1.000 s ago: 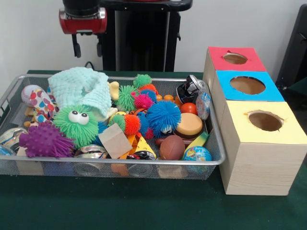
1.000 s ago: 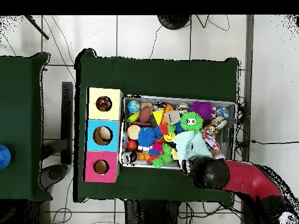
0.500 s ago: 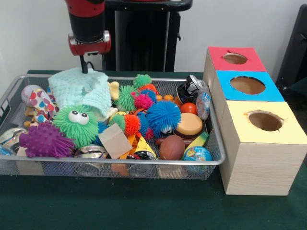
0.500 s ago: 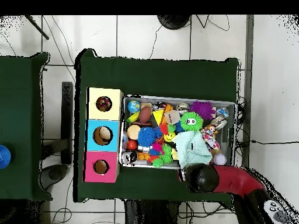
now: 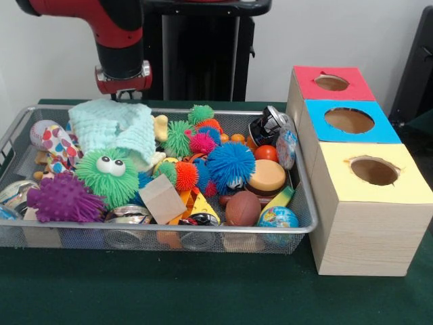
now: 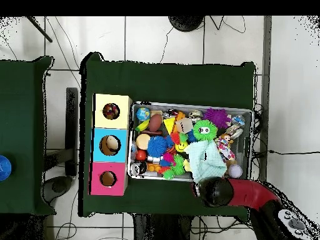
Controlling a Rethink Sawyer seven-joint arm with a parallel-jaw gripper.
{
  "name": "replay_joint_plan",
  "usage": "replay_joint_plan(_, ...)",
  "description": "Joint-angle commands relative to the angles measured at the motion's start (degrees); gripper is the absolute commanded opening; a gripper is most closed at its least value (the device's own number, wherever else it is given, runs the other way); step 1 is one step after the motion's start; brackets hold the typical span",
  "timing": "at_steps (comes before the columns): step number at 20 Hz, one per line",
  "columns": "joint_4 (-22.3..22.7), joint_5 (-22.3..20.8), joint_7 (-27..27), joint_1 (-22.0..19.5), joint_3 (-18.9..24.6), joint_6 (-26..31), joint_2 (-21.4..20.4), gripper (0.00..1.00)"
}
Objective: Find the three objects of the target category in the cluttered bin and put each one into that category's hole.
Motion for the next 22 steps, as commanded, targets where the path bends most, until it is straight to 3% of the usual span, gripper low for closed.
replay_joint_plan(1, -8.7, -2.5, 4.3, -1.6, 1.7, -8.3, 3.0, 1.0)
replay_joint_plan(7, -7.9, 3.3, 8.9, 0.0, 2.1, -6.7, -0.8, 1.0)
replay_joint_plan(11, -6.8, 7.5, 11.3, 3.0, 0.2, 0.0, -5.0, 1.0)
replay_joint_plan(17, -6.4, 11.7, 14.2, 9.1, -2.8, 4.5, -10.7, 1.0)
replay_joint_plan(22, -7.0, 14.8, 13.7, 11.0, -3.1, 5.6, -12.2, 1.0)
